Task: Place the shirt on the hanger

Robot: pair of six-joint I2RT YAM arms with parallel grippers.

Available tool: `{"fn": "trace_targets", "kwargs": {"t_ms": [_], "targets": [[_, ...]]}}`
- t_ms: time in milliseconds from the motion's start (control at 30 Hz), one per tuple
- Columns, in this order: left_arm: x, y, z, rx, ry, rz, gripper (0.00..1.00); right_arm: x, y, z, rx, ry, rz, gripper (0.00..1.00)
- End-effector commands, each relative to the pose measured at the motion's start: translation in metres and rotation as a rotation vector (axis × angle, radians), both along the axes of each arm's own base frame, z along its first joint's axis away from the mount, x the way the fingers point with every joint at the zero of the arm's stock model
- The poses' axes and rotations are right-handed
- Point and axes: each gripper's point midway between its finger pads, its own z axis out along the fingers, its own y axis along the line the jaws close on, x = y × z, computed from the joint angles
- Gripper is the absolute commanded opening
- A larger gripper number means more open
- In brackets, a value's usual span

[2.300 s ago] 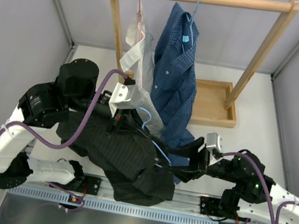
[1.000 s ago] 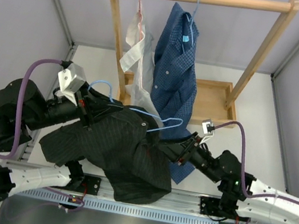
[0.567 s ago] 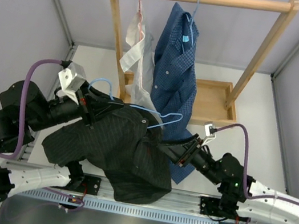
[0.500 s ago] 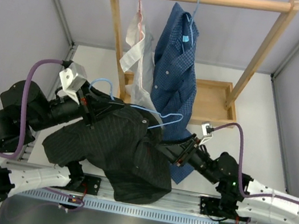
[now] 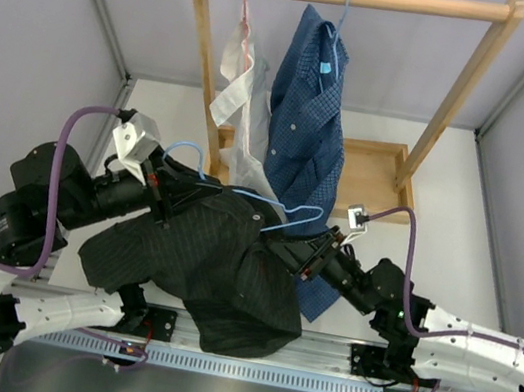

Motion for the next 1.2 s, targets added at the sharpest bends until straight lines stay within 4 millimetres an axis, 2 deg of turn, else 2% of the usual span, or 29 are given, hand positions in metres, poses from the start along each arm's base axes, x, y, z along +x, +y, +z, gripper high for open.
{"fn": "trace_targets", "kwargs": {"t_ms": [0,100,133,167,300,433,467,567,633,700,733,800,867,967,1067,1100,1167], "targets": [[-0.006,0.005,0.028,-0.1,-0.063,-0.005,0.0,0.003,-0.002,0.035,0.097,-0.025,-0.033,0.41],[-0.006,0.01,0.031,-0.113,-0.068,0.011,0.0,0.008,-0.003,0.027,0.076,-0.008,-0.063,0.18],[-0.005,0.011,0.03,-0.111,-0.071,0.019,0.0,0.013,-0.006,0.024,0.069,0.001,-0.096,0.02],[-0.004,0.012,0.03,-0.112,-0.074,0.024,0.0,0.016,-0.011,0.023,0.069,0.011,-0.12,0.0],[-0.007,0.018,0.026,-0.11,-0.08,0.034,0.0,0.037,-0.033,0.002,-0.014,0.044,-0.261,0.0],[-0.015,0.021,0.008,-0.082,-0.066,0.002,0.0,0.049,-0.054,0.004,-0.065,0.003,-0.346,0.0],[-0.019,0.024,0.005,-0.084,-0.072,0.0,0.0,0.051,-0.06,0.015,-0.058,-0.011,-0.364,0.0],[-0.015,0.032,-0.009,-0.064,-0.054,0.044,0.0,0.055,-0.076,0.029,-0.095,-0.054,-0.424,0.0],[-0.008,0.038,-0.019,-0.036,-0.046,0.093,0.0,0.057,-0.088,0.044,-0.091,-0.085,-0.459,0.0],[0.002,0.048,-0.028,-0.009,-0.03,0.171,0.0,0.058,-0.094,0.046,-0.125,-0.097,-0.478,0.0],[0.004,0.048,-0.033,0.01,-0.028,0.178,0.0,0.059,-0.096,0.053,-0.136,-0.118,-0.488,0.0],[0.006,0.047,-0.04,0.031,-0.014,0.185,0.0,0.059,-0.094,0.057,-0.168,-0.143,-0.482,0.0],[0.012,0.045,-0.044,0.048,0.0,0.203,0.0,0.053,-0.082,0.072,-0.199,-0.209,-0.423,0.0],[0.018,0.039,-0.05,0.087,0.026,0.21,0.0,0.048,-0.064,0.082,-0.265,-0.278,-0.351,0.0],[0.028,0.04,-0.048,0.076,0.057,0.267,0.0,0.033,-0.044,0.088,-0.279,-0.344,-0.236,0.0],[0.034,0.045,-0.046,0.047,0.084,0.323,0.0,0.021,-0.034,0.09,-0.261,-0.379,-0.154,0.0],[0.039,0.049,-0.034,-0.013,0.086,0.364,0.0,0.007,-0.017,0.082,-0.267,-0.399,-0.054,0.0]]}}
